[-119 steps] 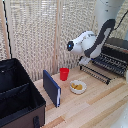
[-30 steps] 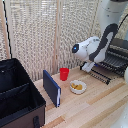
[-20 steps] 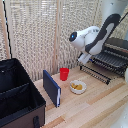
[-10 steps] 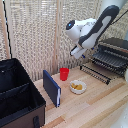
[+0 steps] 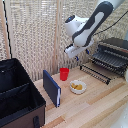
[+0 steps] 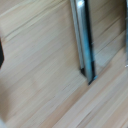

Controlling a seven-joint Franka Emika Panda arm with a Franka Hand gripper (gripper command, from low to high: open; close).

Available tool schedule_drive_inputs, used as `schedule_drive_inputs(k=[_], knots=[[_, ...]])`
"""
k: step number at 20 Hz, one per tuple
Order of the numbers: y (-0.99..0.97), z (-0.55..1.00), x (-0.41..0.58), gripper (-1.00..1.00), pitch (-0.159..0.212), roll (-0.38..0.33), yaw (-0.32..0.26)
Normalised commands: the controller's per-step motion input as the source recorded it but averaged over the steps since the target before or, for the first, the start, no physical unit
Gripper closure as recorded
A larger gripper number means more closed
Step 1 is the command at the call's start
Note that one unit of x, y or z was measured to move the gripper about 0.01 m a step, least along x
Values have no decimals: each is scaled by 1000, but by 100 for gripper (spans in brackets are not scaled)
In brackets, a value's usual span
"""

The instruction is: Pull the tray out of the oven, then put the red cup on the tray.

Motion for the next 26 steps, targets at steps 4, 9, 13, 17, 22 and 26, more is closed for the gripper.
schedule_drive_inputs(k=[4,9,13,17,22,26], knots=[[133,66,36,-100,-24,296,-248],[113,87,77,-100,-94,215,-241],[112,69,59,-100,-143,182,-237],[95,31,40,-100,-169,169,-241],[36,-3,135,-100,-105,191,-249],[0,-44,139,-100,-4,210,-245]])
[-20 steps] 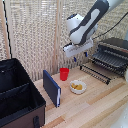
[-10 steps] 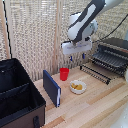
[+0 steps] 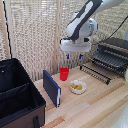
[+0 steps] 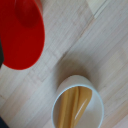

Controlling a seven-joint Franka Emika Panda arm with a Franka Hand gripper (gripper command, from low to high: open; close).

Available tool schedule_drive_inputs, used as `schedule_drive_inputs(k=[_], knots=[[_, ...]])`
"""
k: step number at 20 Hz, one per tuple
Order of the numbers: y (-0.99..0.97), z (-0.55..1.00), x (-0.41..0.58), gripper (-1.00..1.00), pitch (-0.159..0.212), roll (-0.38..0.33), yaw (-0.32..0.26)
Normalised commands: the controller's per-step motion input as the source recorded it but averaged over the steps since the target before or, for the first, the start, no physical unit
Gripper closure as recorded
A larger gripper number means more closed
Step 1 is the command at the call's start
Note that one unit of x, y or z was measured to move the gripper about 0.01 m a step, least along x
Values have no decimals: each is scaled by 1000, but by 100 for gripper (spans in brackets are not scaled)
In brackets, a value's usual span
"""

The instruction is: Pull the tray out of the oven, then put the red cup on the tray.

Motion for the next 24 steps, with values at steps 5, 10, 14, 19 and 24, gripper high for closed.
schedule_drive_inputs(k=[5,10,14,19,24], knots=[[0,-34,61,-100,46,176,-230],[-10,-43,89,-100,12,110,-226],[0,-236,169,-100,-8,86,-192],[38,-309,104,-100,13,117,-114],[4,-210,105,-100,43,105,-100]])
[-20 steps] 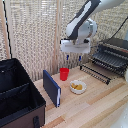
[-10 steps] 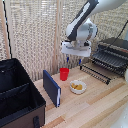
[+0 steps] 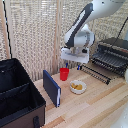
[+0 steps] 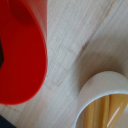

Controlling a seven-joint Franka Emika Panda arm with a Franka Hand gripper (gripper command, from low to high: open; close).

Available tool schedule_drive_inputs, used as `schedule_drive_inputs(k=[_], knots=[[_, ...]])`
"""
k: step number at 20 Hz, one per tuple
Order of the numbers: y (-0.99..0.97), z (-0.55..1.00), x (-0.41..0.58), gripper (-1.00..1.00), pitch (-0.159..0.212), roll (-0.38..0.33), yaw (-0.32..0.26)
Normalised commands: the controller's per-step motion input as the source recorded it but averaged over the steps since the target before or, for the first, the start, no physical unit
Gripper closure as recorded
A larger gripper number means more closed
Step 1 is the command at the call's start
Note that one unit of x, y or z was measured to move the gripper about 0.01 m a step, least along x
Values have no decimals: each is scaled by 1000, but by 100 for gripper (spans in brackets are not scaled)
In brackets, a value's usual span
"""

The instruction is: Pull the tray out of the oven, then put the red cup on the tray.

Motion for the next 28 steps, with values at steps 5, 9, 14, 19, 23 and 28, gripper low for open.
schedule_drive_inputs(k=[5,9,14,19,23,28], knots=[[-126,-207,86,-100,11,45,-81],[-267,-266,64,-100,-7,-4,-10],[-138,-107,8,100,18,10,26],[-6,-5,-11,100,-2,0,15],[0,0,-68,100,-49,0,10],[0,0,-54,100,-33,0,49]])
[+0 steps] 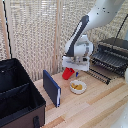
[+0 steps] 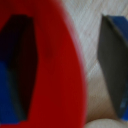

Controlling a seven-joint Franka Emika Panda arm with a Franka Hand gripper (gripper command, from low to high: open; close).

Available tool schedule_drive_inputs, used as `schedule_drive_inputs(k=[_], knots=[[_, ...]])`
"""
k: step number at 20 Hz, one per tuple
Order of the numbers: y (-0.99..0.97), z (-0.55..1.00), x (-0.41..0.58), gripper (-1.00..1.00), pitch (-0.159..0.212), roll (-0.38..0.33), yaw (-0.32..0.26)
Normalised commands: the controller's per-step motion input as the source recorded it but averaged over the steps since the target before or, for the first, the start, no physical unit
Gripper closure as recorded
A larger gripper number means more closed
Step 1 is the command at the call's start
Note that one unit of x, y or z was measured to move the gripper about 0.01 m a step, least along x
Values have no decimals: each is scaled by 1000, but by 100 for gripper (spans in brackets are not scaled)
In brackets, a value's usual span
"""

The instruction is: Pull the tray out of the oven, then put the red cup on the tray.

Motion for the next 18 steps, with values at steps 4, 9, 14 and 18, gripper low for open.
schedule_drive_inputs(k=[4,9,14,18], knots=[[0,55,17,100,-4,1,-16],[18,285,0,100,-76,2,-29],[63,587,0,100,-85,9,-99],[83,797,4,100,-31,0,-120]])
